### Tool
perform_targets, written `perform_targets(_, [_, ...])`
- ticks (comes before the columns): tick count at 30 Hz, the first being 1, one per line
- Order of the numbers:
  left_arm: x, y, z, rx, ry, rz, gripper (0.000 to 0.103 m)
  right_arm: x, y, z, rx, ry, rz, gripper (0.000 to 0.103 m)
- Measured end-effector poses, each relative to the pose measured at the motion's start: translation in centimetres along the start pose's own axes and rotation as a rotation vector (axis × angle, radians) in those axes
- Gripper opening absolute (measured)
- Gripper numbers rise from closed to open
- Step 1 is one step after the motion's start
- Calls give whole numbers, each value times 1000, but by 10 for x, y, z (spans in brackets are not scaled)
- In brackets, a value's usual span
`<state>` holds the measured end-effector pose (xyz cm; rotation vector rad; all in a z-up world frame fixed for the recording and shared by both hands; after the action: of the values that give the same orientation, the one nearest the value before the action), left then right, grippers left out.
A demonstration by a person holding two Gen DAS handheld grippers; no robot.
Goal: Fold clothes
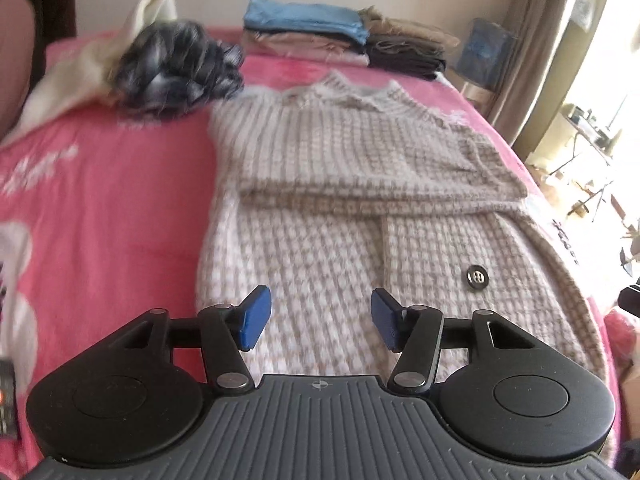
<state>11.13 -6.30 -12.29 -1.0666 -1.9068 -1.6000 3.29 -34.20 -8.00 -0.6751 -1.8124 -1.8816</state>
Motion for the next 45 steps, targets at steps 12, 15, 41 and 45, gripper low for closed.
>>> perform_targets(12, [80, 17, -4, 38, -135, -119, 59, 87, -33, 16, -160, -11, 18, 19])
perform_targets(15, [103, 24, 2, 41, -170, -159, 64, 116, -31, 22, -159, -33, -9, 19])
perform_targets(41, [236, 95, -109, -186, -153, -352, 69, 253, 204, -29, -29, 196, -223, 45])
perform_targets(45, [191, 93, -98, -178, -120, -349, 73, 198, 195, -30, 32, 212, -145, 45])
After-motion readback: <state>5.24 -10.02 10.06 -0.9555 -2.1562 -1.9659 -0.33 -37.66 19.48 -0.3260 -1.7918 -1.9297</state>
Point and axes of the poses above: each gripper's, at about its wrist camera, not at the fingertips, and x roughly against the way its jaws point, z to its left, y to its top, the point moved 5 cm from there along -x, roughly the way its jaws point, and after that the axes turned 2 degrees about -y, right-handed, at the moved point
